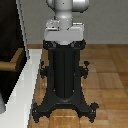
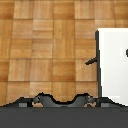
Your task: Open the door by pressing down and pulling on the handle.
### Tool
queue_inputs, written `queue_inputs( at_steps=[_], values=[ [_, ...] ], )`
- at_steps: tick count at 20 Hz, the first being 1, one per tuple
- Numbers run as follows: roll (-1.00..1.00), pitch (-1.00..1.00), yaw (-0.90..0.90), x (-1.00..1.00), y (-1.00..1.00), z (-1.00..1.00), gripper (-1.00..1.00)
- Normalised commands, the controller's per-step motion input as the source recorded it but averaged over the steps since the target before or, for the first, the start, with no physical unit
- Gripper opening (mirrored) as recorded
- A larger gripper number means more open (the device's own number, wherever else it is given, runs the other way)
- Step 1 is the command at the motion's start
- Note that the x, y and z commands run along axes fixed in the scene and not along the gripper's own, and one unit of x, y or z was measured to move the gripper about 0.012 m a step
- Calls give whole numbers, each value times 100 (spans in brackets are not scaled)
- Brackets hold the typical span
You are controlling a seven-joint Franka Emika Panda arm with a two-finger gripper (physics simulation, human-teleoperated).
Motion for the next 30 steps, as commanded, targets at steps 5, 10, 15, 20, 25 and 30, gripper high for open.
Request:
queue_inputs(
  at_steps=[5, 10, 15, 20, 25, 30],
  values=[
    [0, 0, 0, 0, 0, 40, 100],
    [0, 0, 0, 0, 0, 40, 100],
    [0, 0, 0, 0, 0, 20, 100],
    [0, 0, 0, 0, 0, 20, 100],
    [0, 0, 0, 0, -20, 20, 100],
    [0, 0, 0, 0, -60, 0, 100]
  ],
)
